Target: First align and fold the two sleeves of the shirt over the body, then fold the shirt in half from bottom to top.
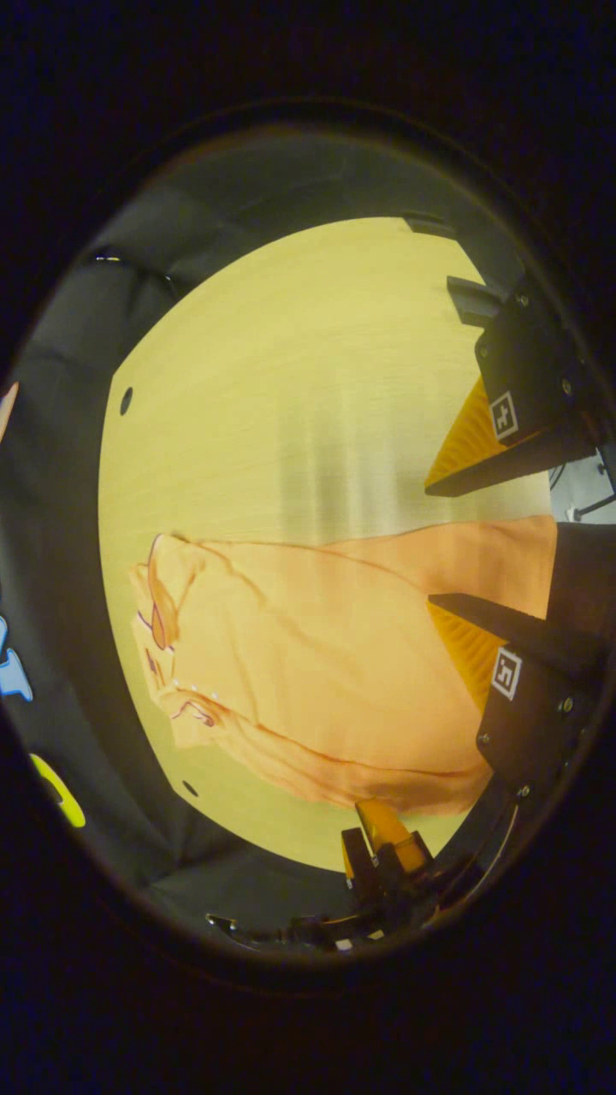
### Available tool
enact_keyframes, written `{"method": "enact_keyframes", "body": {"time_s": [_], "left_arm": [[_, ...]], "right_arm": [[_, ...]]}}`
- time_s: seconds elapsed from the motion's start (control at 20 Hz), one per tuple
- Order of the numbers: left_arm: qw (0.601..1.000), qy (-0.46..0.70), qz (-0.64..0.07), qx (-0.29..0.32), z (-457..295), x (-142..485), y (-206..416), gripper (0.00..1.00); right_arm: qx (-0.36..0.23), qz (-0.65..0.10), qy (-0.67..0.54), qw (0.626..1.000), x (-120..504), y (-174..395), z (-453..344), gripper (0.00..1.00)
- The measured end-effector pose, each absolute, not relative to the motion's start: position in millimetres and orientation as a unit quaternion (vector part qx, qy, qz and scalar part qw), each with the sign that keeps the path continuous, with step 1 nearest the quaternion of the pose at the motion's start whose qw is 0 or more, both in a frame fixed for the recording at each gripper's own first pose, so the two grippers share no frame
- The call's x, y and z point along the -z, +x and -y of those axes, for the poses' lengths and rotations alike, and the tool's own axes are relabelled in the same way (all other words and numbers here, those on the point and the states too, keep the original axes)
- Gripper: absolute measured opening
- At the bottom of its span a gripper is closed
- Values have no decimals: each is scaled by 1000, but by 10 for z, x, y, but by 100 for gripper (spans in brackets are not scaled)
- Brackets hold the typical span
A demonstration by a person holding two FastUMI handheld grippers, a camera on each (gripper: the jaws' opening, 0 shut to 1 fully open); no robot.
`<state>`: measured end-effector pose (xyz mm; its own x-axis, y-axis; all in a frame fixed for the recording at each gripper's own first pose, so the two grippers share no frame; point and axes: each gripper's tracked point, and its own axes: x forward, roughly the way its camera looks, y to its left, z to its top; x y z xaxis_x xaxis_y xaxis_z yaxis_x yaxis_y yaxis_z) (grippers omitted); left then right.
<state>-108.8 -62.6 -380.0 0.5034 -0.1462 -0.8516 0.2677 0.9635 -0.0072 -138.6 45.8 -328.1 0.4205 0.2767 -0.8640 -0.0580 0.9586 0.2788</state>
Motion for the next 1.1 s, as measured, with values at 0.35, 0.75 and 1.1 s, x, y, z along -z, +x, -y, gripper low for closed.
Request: {"method": "enact_keyframes", "body": {"time_s": [0.35,0.75,1.1], "left_arm": [[834,52,-543,85,438,3958,-1678,92],[797,92,-592,68,295,4131,-1996,92],[775,145,-609,89,422,4164,-1961,86]], "right_arm": [[-123,-591,61,795,3552,-1788,-632,73],[-132,-617,28,775,3695,-1857,-707,73],[-129,-637,-17,760,3738,-1850,-696,73]]}}
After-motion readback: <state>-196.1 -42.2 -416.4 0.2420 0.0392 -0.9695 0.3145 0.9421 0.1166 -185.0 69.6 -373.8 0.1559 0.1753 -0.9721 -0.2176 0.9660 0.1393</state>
